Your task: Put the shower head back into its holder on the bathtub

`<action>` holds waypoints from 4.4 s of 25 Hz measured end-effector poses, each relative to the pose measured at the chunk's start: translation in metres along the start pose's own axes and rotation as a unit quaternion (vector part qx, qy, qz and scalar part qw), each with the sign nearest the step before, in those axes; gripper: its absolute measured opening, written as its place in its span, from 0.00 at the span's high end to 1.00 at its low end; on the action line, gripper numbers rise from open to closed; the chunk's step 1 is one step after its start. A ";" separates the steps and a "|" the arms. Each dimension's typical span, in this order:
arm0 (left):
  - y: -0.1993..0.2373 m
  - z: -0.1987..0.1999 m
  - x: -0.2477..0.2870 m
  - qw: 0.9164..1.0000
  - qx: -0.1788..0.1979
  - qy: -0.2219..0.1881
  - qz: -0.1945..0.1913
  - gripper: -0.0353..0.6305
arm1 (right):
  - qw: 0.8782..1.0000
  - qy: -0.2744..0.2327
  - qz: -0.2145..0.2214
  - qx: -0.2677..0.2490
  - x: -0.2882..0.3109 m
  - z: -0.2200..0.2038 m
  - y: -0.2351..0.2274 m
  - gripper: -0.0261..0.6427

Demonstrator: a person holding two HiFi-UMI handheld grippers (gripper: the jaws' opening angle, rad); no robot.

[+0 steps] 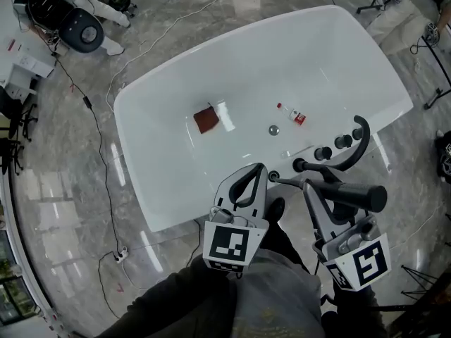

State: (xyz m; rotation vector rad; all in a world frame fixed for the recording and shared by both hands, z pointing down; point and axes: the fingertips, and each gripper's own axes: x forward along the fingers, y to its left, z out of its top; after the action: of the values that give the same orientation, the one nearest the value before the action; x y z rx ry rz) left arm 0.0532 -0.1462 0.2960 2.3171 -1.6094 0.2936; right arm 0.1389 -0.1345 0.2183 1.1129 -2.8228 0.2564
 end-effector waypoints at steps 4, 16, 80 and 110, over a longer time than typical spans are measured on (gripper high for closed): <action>0.003 -0.003 0.003 1.000 -0.012 0.007 0.011 0.94 | 1.000 0.005 0.007 0.000 0.009 -0.004 -0.007 0.77; 0.040 -0.038 0.031 0.999 -0.027 0.016 -0.037 0.94 | 0.999 0.036 -0.038 0.007 0.055 -0.068 -0.009 0.77; 0.060 -0.170 0.026 0.984 -0.008 0.140 -0.109 0.94 | 0.988 0.100 -0.121 0.005 0.081 -0.251 -0.025 0.77; 0.085 -0.189 0.034 0.983 -0.027 0.158 -0.090 0.94 | 0.981 0.154 -0.119 0.015 0.100 -0.315 -0.031 0.77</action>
State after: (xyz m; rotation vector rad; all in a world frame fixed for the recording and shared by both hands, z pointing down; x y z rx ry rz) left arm -0.0137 -0.1355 0.4950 2.2227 -1.2324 0.5367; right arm 0.0965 -0.1636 0.5467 1.2778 -2.4002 0.4119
